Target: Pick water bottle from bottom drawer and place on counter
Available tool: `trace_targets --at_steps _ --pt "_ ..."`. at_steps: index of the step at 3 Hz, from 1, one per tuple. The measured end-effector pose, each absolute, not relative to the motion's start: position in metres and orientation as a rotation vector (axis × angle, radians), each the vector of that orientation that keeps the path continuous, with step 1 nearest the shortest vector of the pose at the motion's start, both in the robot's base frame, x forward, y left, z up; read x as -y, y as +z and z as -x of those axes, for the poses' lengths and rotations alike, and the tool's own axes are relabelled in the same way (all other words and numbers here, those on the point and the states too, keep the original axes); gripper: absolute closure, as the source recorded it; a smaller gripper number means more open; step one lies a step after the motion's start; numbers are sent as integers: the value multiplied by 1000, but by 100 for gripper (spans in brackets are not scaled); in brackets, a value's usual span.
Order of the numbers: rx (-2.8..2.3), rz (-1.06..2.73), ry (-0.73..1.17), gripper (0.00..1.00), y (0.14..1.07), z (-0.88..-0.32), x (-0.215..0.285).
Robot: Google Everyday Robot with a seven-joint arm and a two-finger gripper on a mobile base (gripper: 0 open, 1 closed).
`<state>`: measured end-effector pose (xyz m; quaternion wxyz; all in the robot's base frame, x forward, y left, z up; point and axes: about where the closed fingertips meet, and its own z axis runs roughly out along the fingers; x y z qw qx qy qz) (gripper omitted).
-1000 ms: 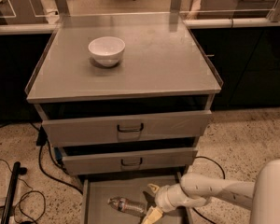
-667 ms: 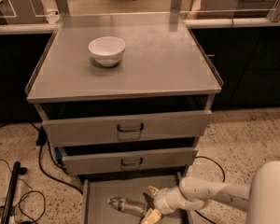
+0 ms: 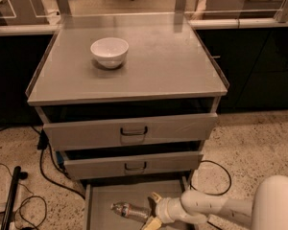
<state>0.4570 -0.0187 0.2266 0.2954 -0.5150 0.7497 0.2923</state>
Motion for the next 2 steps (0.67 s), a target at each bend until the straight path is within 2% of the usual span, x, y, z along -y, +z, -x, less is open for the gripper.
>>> trace_targets --at_steps 2 --pt "-1937 1396 743 0 185 -462 5"
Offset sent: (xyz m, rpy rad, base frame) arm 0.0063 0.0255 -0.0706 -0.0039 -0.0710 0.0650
